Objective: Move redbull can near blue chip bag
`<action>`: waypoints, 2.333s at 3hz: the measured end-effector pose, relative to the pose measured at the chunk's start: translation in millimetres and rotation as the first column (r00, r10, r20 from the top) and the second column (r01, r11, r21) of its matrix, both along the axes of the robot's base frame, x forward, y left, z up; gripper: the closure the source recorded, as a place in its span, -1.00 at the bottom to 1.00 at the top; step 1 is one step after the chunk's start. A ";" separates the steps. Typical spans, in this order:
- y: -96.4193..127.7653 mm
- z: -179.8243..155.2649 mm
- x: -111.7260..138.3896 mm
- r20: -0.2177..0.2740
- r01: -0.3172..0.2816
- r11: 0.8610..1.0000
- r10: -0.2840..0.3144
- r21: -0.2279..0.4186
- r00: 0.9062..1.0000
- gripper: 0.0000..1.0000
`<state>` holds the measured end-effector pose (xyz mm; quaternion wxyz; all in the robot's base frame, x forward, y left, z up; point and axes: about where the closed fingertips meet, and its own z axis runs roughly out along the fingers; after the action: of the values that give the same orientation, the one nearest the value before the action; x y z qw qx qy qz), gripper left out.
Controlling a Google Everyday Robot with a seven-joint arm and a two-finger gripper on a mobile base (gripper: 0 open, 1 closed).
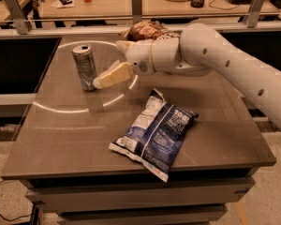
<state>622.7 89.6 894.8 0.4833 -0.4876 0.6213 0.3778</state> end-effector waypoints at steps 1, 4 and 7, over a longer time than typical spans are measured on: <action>24.4 -5.9 7.7 0.039 -0.024 0.999 0.023 0.021 0.999 -1.00; 67.5 -21.6 15.2 0.050 -0.098 0.993 0.094 0.070 0.994 -0.65; 60.3 -15.7 10.6 0.052 -0.117 0.989 0.113 0.091 0.992 0.76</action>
Offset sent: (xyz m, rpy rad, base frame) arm 0.0258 0.0618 -0.0218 0.0648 -0.0561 0.0655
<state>633.3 149.9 879.0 0.4973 -0.5082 0.5622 0.4223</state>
